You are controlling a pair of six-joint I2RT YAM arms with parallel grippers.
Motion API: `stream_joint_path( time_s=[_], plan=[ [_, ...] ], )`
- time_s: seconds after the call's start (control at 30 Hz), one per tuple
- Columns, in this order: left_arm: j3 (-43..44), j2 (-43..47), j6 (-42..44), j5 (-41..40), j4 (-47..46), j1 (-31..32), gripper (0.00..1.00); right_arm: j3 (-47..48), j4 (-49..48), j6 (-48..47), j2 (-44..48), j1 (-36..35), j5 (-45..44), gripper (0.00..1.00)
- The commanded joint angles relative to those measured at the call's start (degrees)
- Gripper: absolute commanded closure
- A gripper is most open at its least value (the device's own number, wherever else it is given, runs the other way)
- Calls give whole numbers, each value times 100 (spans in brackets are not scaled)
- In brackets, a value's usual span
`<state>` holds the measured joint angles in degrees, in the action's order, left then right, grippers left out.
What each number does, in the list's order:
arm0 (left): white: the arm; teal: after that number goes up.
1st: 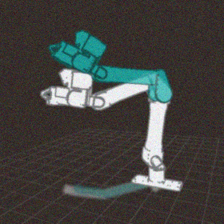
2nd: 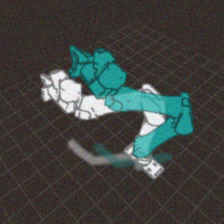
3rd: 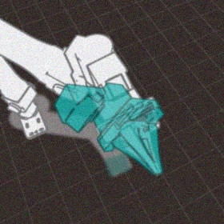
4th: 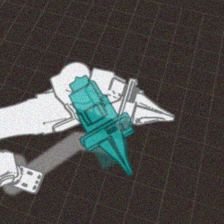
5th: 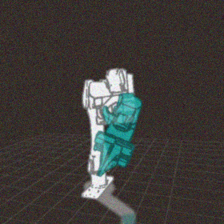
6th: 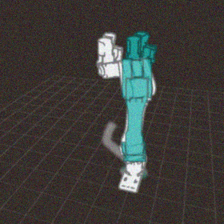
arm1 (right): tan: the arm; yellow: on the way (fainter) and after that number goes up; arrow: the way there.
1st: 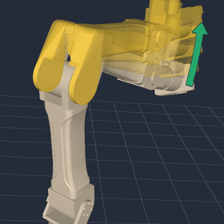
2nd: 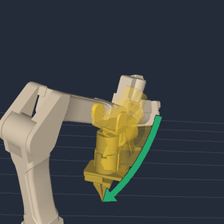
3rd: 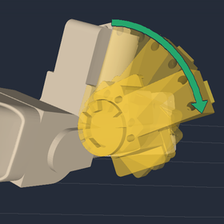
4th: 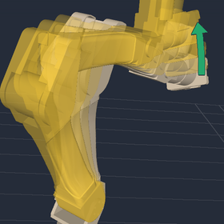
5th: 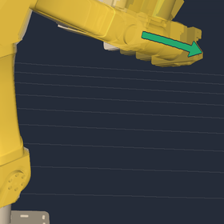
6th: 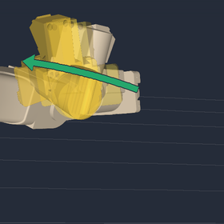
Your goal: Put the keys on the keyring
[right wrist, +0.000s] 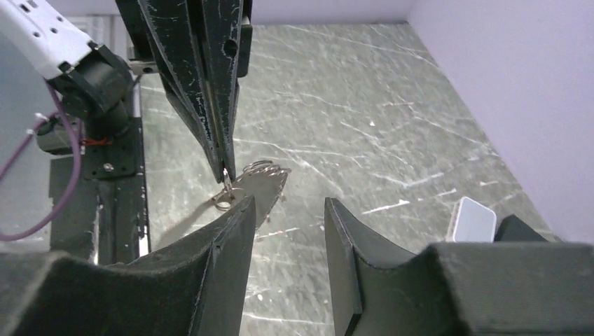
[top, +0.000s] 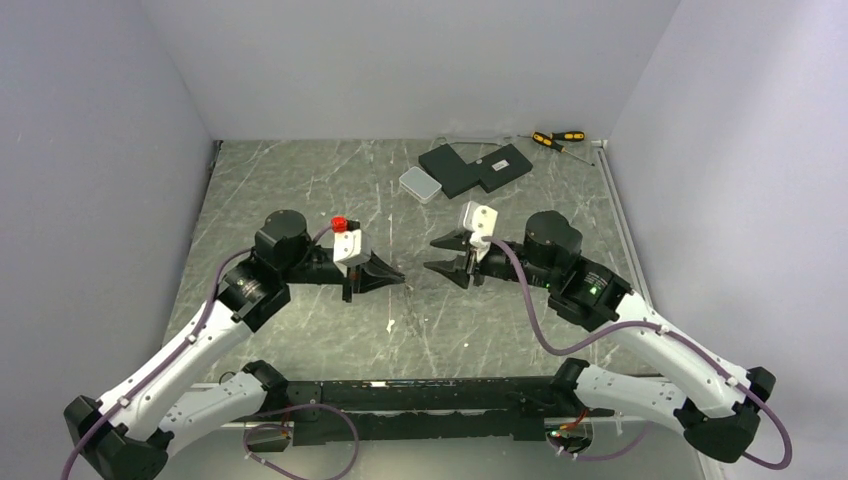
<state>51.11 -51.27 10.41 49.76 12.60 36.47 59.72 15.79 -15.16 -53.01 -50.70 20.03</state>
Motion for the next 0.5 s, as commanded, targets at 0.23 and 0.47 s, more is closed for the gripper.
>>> stream_joint_path(
  time_s=[0.23, 0.47],
  plan=[
    [-457, 626, -641, 313, -1760, -34, 100, -593, -1486, 870, -138, 524, 1976, 57],
    [-585, 824, -761, 354, -1982, -35, 100, -655, -1827, 1059, -449, 671, 2448, 56]
  ],
)
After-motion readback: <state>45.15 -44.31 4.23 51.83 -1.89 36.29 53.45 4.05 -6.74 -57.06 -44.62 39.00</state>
